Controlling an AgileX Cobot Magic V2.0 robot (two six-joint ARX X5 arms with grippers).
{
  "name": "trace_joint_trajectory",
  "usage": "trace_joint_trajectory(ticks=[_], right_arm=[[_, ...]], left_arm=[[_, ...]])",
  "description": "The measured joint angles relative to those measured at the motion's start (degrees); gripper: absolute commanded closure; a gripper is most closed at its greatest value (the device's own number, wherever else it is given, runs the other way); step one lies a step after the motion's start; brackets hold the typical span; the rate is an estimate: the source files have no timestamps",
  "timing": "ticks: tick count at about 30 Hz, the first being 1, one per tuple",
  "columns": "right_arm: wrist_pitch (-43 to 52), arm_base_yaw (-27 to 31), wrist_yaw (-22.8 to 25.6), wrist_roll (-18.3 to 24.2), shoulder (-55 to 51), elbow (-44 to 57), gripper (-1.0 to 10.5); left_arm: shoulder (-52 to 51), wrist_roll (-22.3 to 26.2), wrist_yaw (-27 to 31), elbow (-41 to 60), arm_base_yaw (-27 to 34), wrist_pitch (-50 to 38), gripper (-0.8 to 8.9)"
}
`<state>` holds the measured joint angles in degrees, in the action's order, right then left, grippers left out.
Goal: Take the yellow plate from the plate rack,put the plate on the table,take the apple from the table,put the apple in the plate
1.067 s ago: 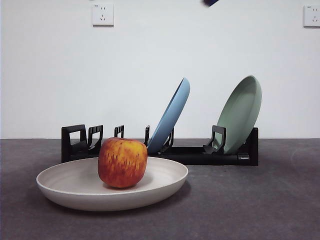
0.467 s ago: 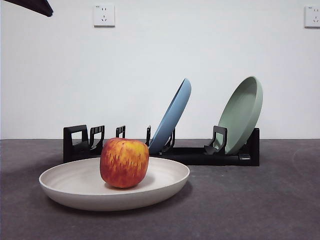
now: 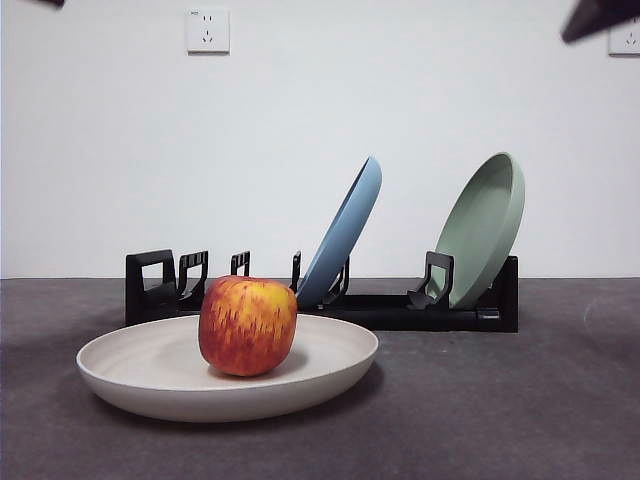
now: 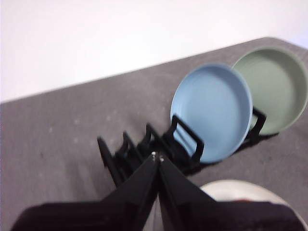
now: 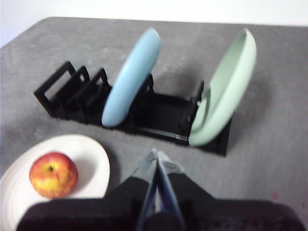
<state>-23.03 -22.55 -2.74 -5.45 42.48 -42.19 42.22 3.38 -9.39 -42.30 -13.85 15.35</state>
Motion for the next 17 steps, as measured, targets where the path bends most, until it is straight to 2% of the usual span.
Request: trace_joint_trajectory(ticks=[8, 13, 17], right_arm=[[1.03, -0.33, 4.17, -1.88, -12.39, 8.48, 9.6], [1.29, -0.33, 4.28, -2.32, -14.73, 8.59, 9.5], [1.05, -0.33, 4.26, -4.92, -13.86, 8.61, 9.5]], left_arm=[[-11.19, -3.04, 2.47, 13.11, 0.04, -1.31, 8.22], [-13.66, -4.87, 2.58, 13.68, 0.09, -1.95, 8.22], [-13.49, -6.91, 2.58, 13.64, 0.09, -0.61, 8.16]])
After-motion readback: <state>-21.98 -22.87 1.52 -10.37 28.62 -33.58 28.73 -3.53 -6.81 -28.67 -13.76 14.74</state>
